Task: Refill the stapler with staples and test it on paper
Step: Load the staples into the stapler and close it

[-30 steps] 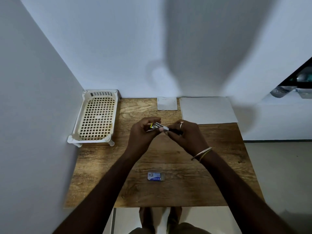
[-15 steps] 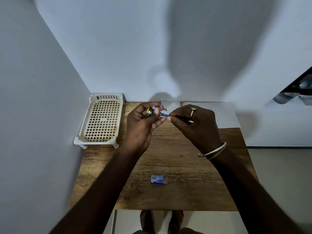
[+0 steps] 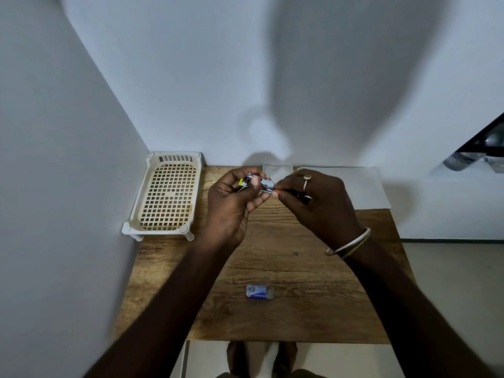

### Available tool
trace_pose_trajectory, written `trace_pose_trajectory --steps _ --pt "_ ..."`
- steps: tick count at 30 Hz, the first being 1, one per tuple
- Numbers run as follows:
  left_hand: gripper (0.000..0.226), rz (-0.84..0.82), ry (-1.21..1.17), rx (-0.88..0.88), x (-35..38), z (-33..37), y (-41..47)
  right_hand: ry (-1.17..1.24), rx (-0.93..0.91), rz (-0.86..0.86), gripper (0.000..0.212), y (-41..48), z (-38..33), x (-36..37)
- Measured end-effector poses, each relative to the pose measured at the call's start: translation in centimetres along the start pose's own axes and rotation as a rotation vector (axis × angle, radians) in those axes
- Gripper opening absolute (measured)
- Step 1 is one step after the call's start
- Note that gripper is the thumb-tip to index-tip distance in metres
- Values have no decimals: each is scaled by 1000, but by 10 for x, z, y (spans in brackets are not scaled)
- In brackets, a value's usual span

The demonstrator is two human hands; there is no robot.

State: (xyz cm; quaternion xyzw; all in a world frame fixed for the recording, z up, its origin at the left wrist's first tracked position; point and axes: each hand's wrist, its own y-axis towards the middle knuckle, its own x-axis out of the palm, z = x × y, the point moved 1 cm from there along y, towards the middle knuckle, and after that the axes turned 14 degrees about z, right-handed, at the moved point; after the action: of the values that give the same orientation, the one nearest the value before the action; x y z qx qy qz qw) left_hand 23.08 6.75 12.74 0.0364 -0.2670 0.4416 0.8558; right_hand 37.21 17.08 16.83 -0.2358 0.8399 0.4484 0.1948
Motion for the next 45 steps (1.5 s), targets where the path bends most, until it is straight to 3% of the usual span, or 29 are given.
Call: trace_pose_trajectory --steps 12,15,19,23,31,33,39,45 --pt "14 0 -3 -18 2 -2 -2 -25 17 -51 12 2 0 -2" --pt "12 8 -18 -31 3 -2 -4 26 108 -53 16 1 1 -3" --pt "7 21 -34 -1 5 3 -6 148 350 103 30 -5 1 -11" --pt "11 26 -62 8 9 8 -7 188 442 148 20 -6 -2 -16" --pt "11 92 -174 -128 16 2 -10 113 341 38 15 14 -10 -29" --pt "4 128 -212 -184 17 -3 -11 44 265 -22 19 19 -11 -32" --pt "11 256 -311 -403 17 -19 -20 -275 92 -230 28 39 -22 -28" --pt "10 249 -252 -326 14 -22 -21 -375 73 -362 18 43 -23 -19"
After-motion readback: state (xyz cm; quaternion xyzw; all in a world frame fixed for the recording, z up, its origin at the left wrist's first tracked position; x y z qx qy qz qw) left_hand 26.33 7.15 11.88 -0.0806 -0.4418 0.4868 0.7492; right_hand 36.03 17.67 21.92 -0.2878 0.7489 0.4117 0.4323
